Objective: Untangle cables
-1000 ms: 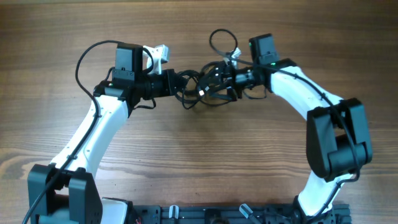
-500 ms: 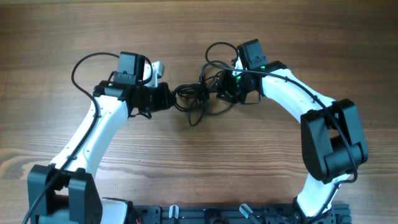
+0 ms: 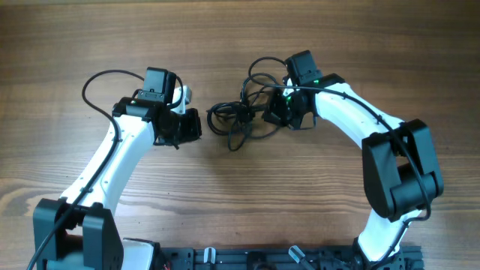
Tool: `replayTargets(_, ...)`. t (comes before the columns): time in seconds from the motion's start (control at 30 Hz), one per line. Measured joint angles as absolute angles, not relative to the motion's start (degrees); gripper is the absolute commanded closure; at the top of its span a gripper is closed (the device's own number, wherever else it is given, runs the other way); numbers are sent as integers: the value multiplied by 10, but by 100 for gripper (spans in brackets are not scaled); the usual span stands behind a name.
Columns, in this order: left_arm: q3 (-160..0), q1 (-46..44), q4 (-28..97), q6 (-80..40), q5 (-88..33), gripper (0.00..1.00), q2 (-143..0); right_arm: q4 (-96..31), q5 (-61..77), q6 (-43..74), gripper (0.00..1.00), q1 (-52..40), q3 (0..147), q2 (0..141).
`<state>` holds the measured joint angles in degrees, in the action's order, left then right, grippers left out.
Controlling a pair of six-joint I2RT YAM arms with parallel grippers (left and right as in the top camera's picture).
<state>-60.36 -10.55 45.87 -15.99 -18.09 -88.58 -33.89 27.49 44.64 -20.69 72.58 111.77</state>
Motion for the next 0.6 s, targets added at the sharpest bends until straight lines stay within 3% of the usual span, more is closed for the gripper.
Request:
replayTargets(0.1, -604, -105, 426, -167, -171, 88, -886, -366, 281, 417, 91, -216, 726, 1117)
replayTargets(0.13, -603, -105, 413, -171, -168, 88, -886, -376, 282, 410, 96, -219, 726, 1117)
replayTargets(0.33, -604, -105, 339, -205, -150, 86, -886, -429, 307, 358, 96, -222, 726, 1118)
replayTargets(0.6, -604, -105, 293, -244, -118, 85, -913, -379, 418, 304, 96, -215, 758, 1114)
